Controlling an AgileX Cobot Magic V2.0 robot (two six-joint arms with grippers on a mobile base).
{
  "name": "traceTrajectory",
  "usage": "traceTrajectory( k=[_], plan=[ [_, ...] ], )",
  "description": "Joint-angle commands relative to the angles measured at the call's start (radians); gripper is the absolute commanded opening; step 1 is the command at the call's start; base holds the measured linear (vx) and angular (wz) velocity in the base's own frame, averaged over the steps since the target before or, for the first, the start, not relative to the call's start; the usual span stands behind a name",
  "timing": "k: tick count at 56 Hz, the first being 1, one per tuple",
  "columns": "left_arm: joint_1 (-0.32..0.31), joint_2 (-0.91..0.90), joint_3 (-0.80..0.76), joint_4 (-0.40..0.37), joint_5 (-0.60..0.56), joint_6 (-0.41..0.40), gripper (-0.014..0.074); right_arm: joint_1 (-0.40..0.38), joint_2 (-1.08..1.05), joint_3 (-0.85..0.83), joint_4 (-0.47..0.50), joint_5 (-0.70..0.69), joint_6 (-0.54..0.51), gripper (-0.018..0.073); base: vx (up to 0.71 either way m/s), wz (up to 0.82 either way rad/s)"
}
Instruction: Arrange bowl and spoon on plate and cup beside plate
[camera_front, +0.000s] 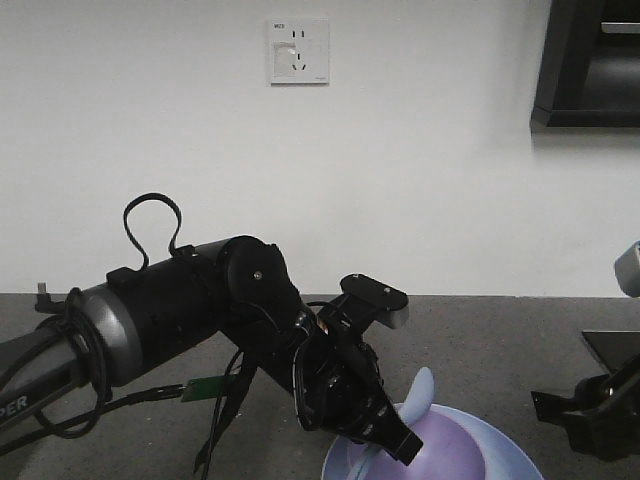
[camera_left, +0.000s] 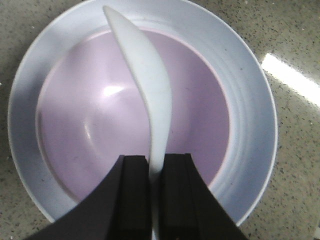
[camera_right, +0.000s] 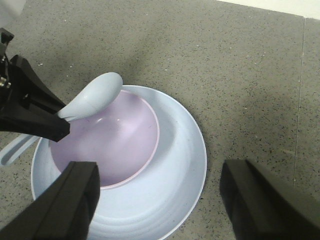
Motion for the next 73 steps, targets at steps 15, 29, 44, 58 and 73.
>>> traceTrajectory(
  k=[15, 29, 44, 58, 73],
  plan=[
    [-0.006, -0.057, -0.035, -0.028, -0.054, -0.009, 0.0393, 0.000, -0.014, -0.029, -0.006, -0.065, -0.003, 0.0546, 0.00, 0.00],
    [-0.005, -0.065, -0.035, -0.017, -0.044, -0.009, 0.0541, 0.000, -0.014, -0.029, -0.006, -0.065, -0.003, 0.0546, 0.00, 0.00],
    [-0.005, -0.192, -0.035, 0.291, 0.058, -0.133, 0.0545, 0.000, -0.014, -0.029, -0.006, -0.065, -0.003, 0.0546, 0.00, 0.00],
    [0.016, -0.364, -0.023, 0.803, 0.217, -0.383, 0.0545, 0.000, -0.014, -0.029, -0.013, -0.068, -0.003, 0.0546, 0.00, 0.00],
    [0.238, -0.540, 0.124, 0.866, 0.217, -0.408, 0.0545, 0.000, -0.014, -0.029, -0.013, -0.069, -0.003, 0.0546, 0.00, 0.00]
  ],
)
